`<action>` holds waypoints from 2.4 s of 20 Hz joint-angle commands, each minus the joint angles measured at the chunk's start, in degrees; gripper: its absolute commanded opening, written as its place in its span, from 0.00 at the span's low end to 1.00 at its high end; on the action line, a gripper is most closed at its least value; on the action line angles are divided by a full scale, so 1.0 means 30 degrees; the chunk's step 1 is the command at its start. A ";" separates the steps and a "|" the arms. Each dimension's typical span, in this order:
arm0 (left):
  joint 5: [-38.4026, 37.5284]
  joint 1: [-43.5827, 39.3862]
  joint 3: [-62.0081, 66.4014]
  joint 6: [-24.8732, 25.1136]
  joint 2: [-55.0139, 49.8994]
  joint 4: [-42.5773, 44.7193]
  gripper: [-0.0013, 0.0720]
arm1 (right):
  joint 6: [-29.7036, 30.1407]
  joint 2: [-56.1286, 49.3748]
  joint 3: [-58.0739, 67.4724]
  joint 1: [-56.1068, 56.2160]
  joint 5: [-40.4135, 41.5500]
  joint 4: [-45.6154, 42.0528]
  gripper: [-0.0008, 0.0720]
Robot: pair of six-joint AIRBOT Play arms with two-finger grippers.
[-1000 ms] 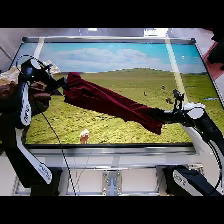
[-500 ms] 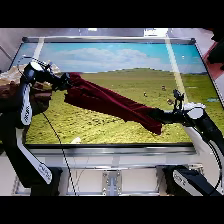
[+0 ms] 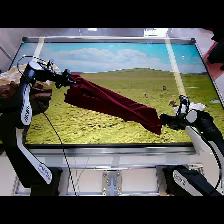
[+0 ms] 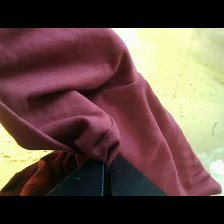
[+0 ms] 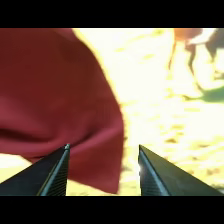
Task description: Fold the shirts.
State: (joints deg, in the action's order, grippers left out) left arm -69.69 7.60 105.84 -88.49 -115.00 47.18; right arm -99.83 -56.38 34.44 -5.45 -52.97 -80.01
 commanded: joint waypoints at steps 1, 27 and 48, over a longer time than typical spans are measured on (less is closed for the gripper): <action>-0.0182 0.0015 -0.0007 0.0160 -0.0015 -0.0153 0.03 | -0.0226 -0.0270 -0.0969 -0.1151 0.0058 0.0874 0.65; -0.2135 0.1137 0.4590 0.4284 0.5399 -0.2667 0.03 | 0.9005 0.3606 0.6601 -0.5173 -0.3956 1.1941 0.06; 0.0393 -0.1545 -0.2251 0.5909 1.0950 0.6171 0.03 | 1.0229 0.4029 1.0870 -0.6047 -0.7541 1.3675 0.05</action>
State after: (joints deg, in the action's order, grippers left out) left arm -72.73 7.55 103.35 -70.39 -74.48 61.67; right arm -69.91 -42.11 74.08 -31.16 -77.60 -34.57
